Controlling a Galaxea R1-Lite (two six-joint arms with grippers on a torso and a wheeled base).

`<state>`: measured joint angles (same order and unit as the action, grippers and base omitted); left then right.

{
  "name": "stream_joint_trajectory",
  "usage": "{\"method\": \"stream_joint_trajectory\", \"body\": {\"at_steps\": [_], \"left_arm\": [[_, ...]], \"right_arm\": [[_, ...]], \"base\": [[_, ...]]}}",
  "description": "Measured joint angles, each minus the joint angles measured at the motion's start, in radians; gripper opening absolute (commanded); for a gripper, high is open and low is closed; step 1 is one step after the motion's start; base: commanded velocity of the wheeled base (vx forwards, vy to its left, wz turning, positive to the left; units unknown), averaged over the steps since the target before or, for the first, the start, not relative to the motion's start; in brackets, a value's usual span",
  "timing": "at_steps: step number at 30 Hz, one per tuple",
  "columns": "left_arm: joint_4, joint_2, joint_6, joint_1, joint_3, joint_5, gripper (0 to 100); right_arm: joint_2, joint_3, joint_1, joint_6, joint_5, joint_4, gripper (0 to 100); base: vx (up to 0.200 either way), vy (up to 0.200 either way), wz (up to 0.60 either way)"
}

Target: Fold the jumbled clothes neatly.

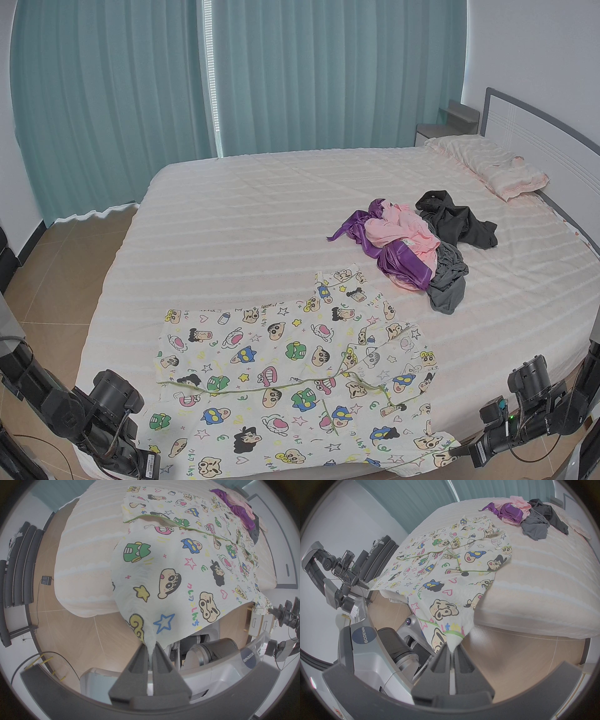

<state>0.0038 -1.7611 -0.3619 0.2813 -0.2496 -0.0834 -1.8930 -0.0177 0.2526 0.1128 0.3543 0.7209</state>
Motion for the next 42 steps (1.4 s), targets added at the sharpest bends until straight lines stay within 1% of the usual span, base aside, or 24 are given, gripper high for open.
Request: {"method": "stream_joint_trajectory", "body": {"at_steps": [2, 6, 8, 11, 13, 16, 21, 24, 28, 32, 36, 42], "left_arm": [[0.013, 0.013, -0.014, -0.006, -0.025, -0.007, 0], [0.016, 0.033, -0.080, -0.023, -0.078, -0.010, 0], [0.013, 0.039, -0.106, -0.028, -0.101, -0.010, 0], [0.010, 0.044, -0.133, -0.033, -0.133, -0.010, 0], [0.009, 0.045, -0.141, -0.039, -0.155, -0.010, 0], [0.006, 0.044, -0.147, -0.053, -0.190, -0.010, 0], [0.005, 0.016, -0.148, -0.080, -0.233, -0.006, 0], [0.004, -0.015, -0.149, -0.112, -0.268, -0.007, 0], [0.000, -0.055, -0.152, -0.152, -0.311, -0.008, 0], [-0.037, -0.093, -0.190, -0.180, -0.347, -0.008, 0], [-0.062, -0.134, -0.212, -0.191, -0.370, -0.004, 0], [-0.070, -0.201, -0.214, -0.200, -0.417, 0.002, 0]], "right_arm": [[0.010, 0.000, -0.007, -0.001, 0.001, 0.002, 0], [0.036, -0.010, -0.025, -0.016, 0.007, 0.004, 0], [0.049, -0.024, -0.033, -0.036, 0.008, 0.004, 0], [0.065, -0.053, -0.039, -0.088, 0.010, 0.005, 0], [0.073, -0.076, -0.040, -0.125, 0.010, 0.005, 0], [0.077, -0.109, -0.039, -0.150, 0.010, 0.005, 0], [0.069, -0.177, -0.041, -0.159, 0.006, 0.005, 0], [0.059, -0.229, -0.045, -0.174, 0.000, -0.001, 0], [0.041, -0.279, -0.049, -0.198, -0.023, -0.003, 0], [0.011, -0.319, -0.049, -0.203, -0.040, -0.003, 0], [-0.023, -0.356, -0.050, -0.207, -0.043, 0.003, 0], [-0.071, -0.433, -0.043, -0.257, -0.048, 0.002, 0]], "base": [[0.000, 0.000, 0.00], [0.000, 0.000, 0.00], [0.000, 0.000, 0.00], [0.000, 0.000, 0.00], [0.000, 0.000, 0.00], [0.000, 0.000, 0.00], [0.000, 0.000, 0.00], [0.000, 0.000, 0.00], [0.000, 0.000, 0.00], [0.000, 0.000, 0.00], [0.000, 0.000, 0.00], [0.000, 0.000, 0.00]]}}
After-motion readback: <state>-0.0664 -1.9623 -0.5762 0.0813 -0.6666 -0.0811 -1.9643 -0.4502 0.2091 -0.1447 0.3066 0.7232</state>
